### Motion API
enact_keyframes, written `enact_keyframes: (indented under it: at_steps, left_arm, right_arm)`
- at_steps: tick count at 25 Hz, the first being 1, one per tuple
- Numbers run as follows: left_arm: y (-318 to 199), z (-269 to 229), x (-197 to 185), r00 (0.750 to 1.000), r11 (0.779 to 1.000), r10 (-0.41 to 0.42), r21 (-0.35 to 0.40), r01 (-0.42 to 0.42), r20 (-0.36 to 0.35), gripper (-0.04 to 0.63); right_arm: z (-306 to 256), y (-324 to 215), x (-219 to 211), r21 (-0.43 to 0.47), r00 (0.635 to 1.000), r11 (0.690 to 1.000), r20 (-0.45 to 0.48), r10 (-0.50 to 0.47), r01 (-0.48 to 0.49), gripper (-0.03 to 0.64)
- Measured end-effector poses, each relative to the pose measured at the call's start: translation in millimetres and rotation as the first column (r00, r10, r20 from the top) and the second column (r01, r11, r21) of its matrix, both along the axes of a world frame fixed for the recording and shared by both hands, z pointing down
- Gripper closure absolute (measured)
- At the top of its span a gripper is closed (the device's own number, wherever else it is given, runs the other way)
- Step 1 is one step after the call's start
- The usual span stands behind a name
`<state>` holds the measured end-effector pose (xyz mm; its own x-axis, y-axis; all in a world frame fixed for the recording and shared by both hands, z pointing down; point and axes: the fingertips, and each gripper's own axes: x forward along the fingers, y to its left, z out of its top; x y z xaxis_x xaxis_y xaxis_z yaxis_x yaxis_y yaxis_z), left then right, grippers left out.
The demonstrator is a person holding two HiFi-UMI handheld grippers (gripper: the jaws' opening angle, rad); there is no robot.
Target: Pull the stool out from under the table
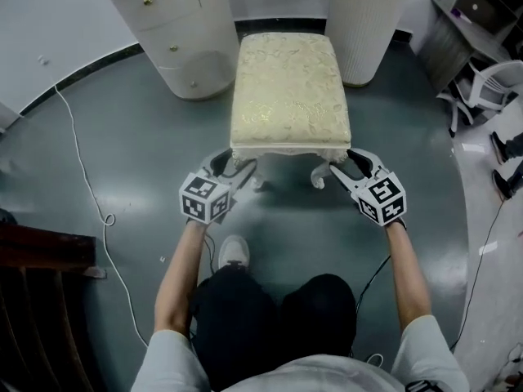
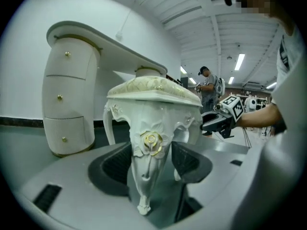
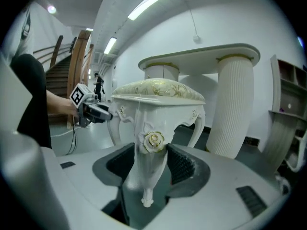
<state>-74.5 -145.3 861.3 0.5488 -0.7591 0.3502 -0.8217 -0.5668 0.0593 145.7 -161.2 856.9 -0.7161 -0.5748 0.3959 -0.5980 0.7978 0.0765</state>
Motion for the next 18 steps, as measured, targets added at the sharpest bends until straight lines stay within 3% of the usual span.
enact_keyframes:
  at_steps: [2, 5, 9, 10, 12, 15, 18]
  left_arm:
    - [0, 1, 2, 1.000, 0.999, 0.008, 0.042, -0.008, 0.009, 0.339]
    - [8, 5, -5, 0.997, 0.997, 0.073, 0.038, -0.074, 0.010, 0.339]
    - [9, -9, -33, 0.986, 0.996, 0.067, 0.065, -0.058, -0.151, 0.340]
    - [10, -12, -36, 0.984, 0.996, 0.075, 0.065, -0.065, -0.161, 0.339]
    - [11, -20, -35, 0.986, 0.993, 0.111, 0.060, -0.105, -0.123, 0.356]
    - [9, -47, -38, 0.988, 0.991, 0.133, 0.038, -0.131, -0.079, 0.427]
    - [10, -77, -50, 0.995, 0.995, 0.096, -0.024, -0.096, 0.006, 0.514]
  right_arm:
    - [-1, -1, 8, -0.015, 0.998, 1.000, 0.061, -0.007, 0.008, 0.391]
    - [-5, 4, 22, -0.005, 0.996, 1.000, 0.090, 0.009, -0.009, 0.391]
    - [-17, 3, 27, 0.045, 0.991, 0.997, 0.124, 0.051, -0.056, 0.410]
    - [-20, 3, 27, 0.054, 0.991, 0.997, 0.121, 0.055, -0.062, 0.420]
    - [-31, 3, 31, 0.063, 0.992, 0.995, 0.106, 0.073, -0.080, 0.456]
    - [-64, -6, 44, 0.060, 0.982, 0.984, 0.103, 0.160, -0.166, 0.572]
    - [-114, -15, 42, 0.070, 0.973, 0.973, 0.090, 0.212, -0.218, 0.598]
